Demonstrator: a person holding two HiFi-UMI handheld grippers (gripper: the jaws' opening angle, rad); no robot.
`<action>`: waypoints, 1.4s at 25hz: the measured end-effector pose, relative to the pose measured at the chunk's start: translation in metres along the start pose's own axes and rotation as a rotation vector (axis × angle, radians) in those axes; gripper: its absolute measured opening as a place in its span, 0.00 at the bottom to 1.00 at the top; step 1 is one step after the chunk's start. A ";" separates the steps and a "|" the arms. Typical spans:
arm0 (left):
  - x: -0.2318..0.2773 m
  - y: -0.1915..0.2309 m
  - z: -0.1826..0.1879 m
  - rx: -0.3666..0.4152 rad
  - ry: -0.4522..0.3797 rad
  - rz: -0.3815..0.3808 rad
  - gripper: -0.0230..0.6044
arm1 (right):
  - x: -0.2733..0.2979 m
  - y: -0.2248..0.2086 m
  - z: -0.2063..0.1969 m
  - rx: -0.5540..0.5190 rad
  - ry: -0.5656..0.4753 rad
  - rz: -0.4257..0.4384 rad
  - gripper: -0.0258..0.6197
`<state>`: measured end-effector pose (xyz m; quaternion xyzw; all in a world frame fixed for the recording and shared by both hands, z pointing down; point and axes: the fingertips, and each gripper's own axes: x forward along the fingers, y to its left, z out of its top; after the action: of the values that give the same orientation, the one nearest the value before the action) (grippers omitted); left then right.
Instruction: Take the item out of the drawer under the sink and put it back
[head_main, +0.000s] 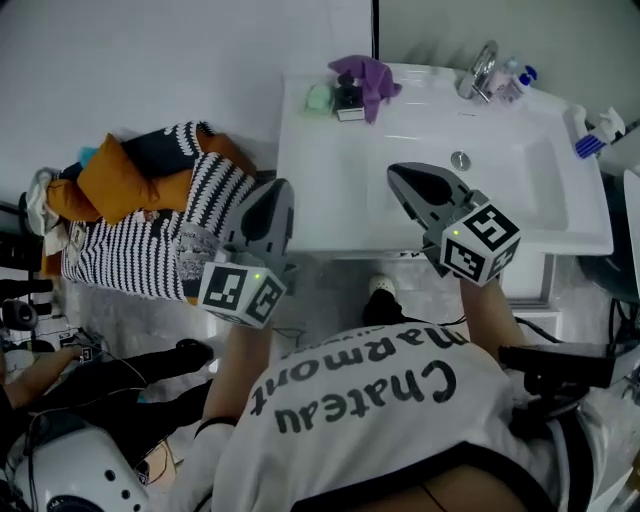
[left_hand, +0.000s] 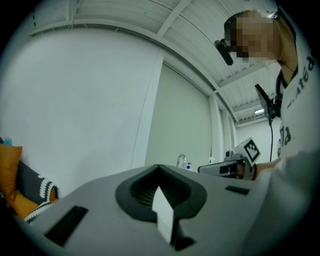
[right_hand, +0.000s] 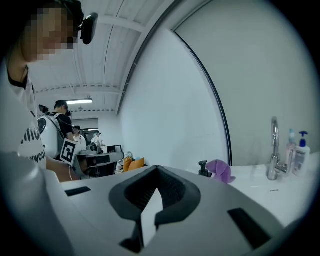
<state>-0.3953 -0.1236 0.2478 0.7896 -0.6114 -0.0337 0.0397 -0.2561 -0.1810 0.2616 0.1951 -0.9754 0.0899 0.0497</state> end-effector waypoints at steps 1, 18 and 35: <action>-0.012 -0.004 -0.002 -0.007 0.009 -0.010 0.05 | -0.004 0.008 -0.004 0.007 0.003 -0.011 0.06; -0.107 -0.078 -0.025 -0.014 0.037 -0.111 0.05 | -0.088 0.100 -0.053 0.011 0.046 -0.103 0.06; -0.137 -0.090 -0.018 0.018 0.024 -0.112 0.05 | -0.101 0.128 -0.053 0.003 0.015 -0.105 0.06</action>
<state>-0.3413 0.0318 0.2569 0.8232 -0.5661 -0.0207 0.0378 -0.2098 -0.0169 0.2805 0.2455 -0.9632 0.0903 0.0612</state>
